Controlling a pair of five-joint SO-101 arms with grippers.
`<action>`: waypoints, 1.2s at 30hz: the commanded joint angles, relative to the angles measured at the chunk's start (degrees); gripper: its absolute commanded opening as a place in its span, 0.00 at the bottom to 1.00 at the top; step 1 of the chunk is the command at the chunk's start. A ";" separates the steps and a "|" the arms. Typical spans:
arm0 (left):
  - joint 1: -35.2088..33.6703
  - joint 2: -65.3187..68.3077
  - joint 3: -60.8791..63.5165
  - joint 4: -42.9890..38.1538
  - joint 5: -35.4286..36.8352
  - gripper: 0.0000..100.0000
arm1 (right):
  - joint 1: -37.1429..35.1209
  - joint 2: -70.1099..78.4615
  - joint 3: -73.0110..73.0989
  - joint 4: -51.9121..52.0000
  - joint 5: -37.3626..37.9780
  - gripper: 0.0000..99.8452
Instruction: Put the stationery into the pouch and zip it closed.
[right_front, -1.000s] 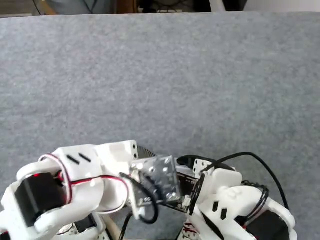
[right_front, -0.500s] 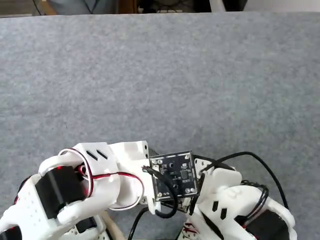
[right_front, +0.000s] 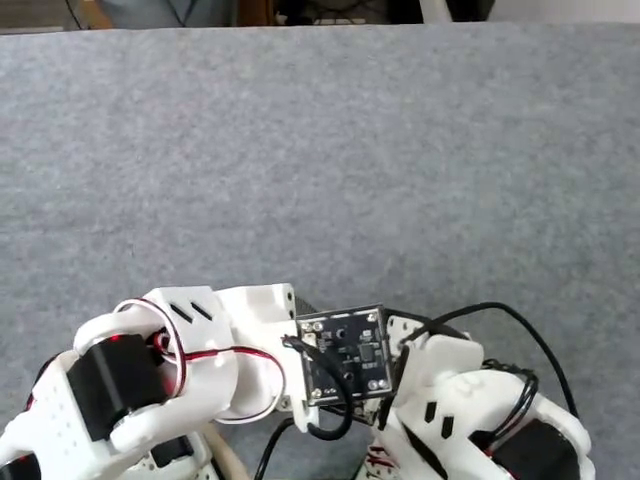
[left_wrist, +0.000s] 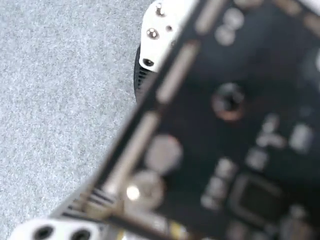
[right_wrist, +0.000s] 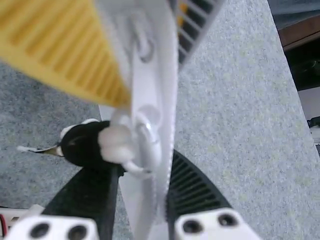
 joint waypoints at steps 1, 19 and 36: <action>-0.66 0.18 0.04 0.35 1.23 0.03 | -0.62 0.84 -4.70 -1.23 0.09 0.02; -16.13 0.18 -0.40 -2.37 4.48 0.03 | 10.29 0.66 -11.12 -10.73 -10.81 0.22; -21.76 0.70 1.54 -10.29 8.53 0.03 | 5.71 -1.19 -6.81 1.14 -36.57 0.26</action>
